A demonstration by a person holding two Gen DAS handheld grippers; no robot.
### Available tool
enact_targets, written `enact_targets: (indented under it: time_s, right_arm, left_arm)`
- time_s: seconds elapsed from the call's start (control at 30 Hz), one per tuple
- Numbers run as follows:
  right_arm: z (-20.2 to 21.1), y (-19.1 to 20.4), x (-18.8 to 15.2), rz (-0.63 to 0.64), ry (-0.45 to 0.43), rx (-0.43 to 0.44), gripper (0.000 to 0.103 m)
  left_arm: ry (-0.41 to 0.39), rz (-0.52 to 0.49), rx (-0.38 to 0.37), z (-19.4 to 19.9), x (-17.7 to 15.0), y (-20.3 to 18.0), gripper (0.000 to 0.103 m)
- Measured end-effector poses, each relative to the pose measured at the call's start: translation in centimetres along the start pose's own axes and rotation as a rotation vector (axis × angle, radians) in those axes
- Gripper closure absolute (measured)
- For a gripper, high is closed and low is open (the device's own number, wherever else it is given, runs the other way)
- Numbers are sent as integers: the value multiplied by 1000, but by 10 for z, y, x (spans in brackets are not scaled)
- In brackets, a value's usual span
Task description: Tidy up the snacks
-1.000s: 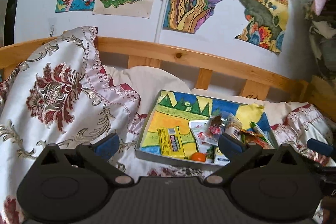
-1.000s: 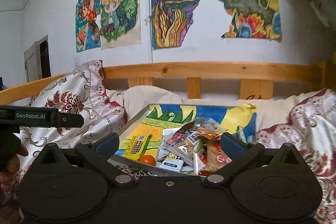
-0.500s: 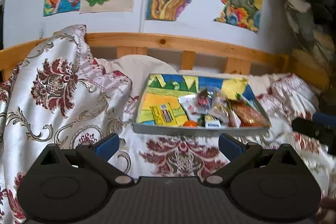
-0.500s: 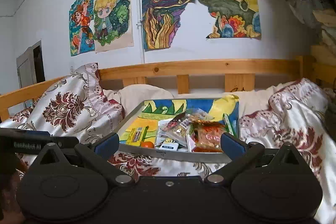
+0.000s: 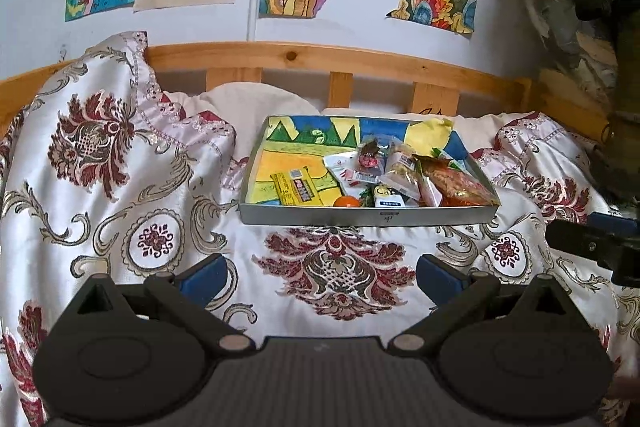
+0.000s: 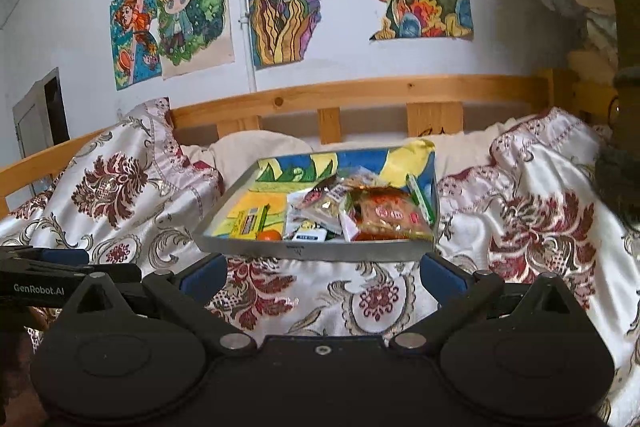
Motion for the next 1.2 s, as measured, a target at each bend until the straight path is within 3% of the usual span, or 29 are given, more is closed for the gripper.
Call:
enact_targets:
  time_s: [0.5, 1.2]
  right_arm:
    - [-5, 1, -10, -12, 63, 0, 1]
    - [-8, -1, -11, -17, 76, -6, 1]
  left_arm:
    - [24, -3, -4, -2, -3, -1, 1]
    - [29, -19, -16, -2, -4, -5, 1]
Point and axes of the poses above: each gripper's, at about its wrist camera, not at the fingertips, and z roughly against the way its jaws point, y to its left, x to its top, the point moved 3 cm from there along -z, roughly the way its jaws point, and after that the axes turned 12 degrees about -x, right-handed, at the moved point
